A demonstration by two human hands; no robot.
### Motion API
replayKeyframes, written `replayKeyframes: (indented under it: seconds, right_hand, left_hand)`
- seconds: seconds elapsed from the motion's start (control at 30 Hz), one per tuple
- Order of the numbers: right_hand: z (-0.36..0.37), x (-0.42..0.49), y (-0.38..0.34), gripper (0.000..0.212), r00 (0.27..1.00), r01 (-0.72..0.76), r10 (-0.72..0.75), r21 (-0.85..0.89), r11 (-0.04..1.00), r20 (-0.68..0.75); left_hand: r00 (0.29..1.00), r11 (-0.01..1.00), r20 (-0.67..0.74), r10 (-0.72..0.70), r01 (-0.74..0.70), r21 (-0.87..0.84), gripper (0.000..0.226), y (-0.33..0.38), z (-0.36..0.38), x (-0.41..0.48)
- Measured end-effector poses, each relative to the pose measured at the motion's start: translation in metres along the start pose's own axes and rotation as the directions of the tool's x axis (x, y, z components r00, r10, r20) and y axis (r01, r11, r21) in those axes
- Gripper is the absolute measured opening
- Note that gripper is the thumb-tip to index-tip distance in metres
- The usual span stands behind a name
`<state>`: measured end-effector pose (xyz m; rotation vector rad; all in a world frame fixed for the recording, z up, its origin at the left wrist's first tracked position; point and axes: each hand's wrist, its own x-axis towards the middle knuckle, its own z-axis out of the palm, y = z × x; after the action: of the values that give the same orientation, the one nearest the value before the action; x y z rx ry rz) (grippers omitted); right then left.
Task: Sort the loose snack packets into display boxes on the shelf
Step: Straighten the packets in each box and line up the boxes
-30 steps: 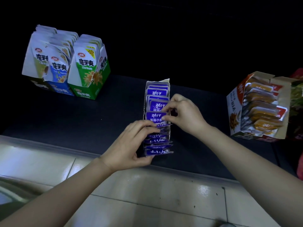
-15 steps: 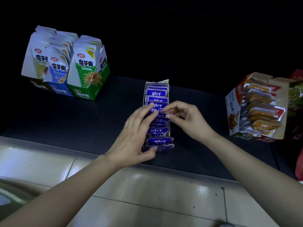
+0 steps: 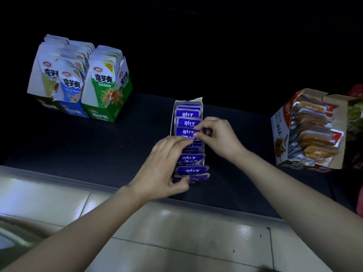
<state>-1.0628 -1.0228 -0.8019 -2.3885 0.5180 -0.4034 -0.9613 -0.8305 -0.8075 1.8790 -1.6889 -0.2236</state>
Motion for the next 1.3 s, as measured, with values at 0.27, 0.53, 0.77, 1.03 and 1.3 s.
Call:
replayKeyframes:
  seconds: [0.27, 0.53, 0.77, 1.03, 1.3]
  right_hand:
    - [-0.002, -0.006, 0.01, 0.031, 0.997, 0.055, -0.061, -0.113, 0.992, -0.052]
    - [0.002, 0.007, -0.002, 0.031, 0.997, 0.026, -0.017, -0.126, 0.992, 0.071]
    - [-0.012, 0.01, -0.016, 0.02, 0.995, 0.097, -0.095, 0.084, 0.992, -0.03]
    - [-0.012, 0.003, -0.002, 0.03, 0.991, -0.132, 0.133, 0.401, 0.906, 0.026]
    - [0.003, -0.018, -0.024, 0.059, 0.987, -0.1, 0.074, 0.187, 0.977, 0.144]
  left_hand:
    - [0.999, 1.0, 0.022, -0.023, 0.023, -0.003, 0.078, -0.003, -0.001, -0.001]
    - [1.0, 1.0, 0.028, -0.014, 0.014, 0.012, 0.079, -0.004, -0.002, -0.001]
    - [1.0, 0.999, -0.007, -0.005, 0.006, 0.041, 0.077, -0.006, -0.001, 0.003]
    - [0.986, 0.989, -0.078, -0.145, 0.145, -0.005, 0.084, -0.011, 0.002, 0.017]
    - [0.957, 0.911, 0.064, -0.284, 0.29, -0.293, 0.104, -0.004, 0.016, 0.022]
